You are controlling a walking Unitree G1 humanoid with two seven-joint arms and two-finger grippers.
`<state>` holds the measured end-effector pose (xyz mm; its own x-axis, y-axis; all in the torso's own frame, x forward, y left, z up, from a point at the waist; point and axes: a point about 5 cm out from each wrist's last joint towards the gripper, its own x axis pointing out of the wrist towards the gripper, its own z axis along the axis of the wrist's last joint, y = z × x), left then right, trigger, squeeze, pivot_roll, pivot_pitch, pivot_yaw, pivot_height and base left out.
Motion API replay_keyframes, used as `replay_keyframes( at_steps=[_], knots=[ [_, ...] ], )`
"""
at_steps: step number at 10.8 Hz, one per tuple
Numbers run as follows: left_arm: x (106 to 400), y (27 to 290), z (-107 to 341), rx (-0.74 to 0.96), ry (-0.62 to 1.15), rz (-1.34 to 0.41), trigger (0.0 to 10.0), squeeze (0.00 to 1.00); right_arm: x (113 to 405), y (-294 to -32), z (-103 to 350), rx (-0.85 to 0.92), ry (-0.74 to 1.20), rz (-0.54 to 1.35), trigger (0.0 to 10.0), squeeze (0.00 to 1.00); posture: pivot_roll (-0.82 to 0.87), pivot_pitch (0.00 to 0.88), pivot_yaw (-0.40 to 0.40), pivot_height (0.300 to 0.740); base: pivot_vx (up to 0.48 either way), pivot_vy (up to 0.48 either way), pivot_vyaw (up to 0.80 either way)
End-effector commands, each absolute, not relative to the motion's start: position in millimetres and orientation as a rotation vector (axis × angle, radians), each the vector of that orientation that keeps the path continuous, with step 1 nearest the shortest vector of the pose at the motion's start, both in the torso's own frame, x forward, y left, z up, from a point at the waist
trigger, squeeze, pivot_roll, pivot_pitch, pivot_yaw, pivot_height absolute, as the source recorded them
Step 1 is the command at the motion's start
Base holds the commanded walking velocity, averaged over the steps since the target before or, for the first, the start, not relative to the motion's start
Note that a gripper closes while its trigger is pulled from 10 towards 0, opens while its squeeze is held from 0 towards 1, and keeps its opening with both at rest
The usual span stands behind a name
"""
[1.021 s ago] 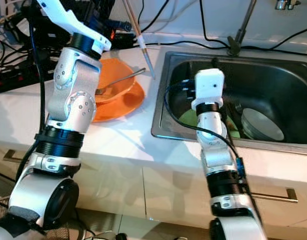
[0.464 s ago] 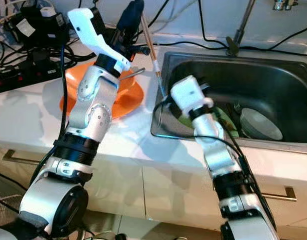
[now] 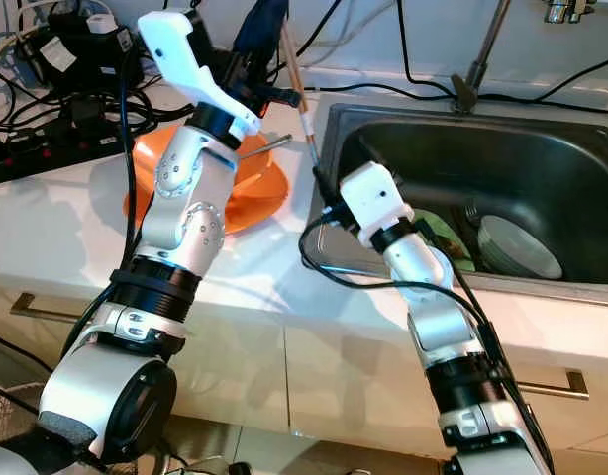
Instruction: Kitchen organization
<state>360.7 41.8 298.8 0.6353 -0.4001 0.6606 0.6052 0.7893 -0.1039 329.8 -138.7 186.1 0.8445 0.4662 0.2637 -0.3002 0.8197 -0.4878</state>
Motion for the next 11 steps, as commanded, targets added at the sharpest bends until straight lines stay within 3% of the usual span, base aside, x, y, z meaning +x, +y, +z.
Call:
replay_keyframes(
  at_steps=[1, 6, 11],
  knots=[
    [359.3, 35.8, 302.4, -0.305, -0.679, -0.608, 10.0, 0.00, 327.0, -138.1, 190.7, -0.409, -0.395, 0.447, 10.0, 0.00, -0.03, 0.021, 0.037, 0.740, 0.000, 0.000, 0.00],
    [356.6, 28.7, 302.2, -0.373, -0.658, -0.661, 10.0, 0.00, 329.7, -130.9, 182.6, -0.381, -0.366, 0.429, 10.0, 0.00, -0.02, 0.023, 0.035, 0.740, 0.000, 0.000, 0.00],
    [352.6, 25.4, 302.8, -0.441, -0.627, -0.712, 10.0, 0.00, 345.2, -140.7, 177.0, -0.386, -0.327, 0.219, 10.0, 0.00, -0.01, 0.020, 0.034, 0.740, 0.000, 0.000, 0.00]
  ],
)
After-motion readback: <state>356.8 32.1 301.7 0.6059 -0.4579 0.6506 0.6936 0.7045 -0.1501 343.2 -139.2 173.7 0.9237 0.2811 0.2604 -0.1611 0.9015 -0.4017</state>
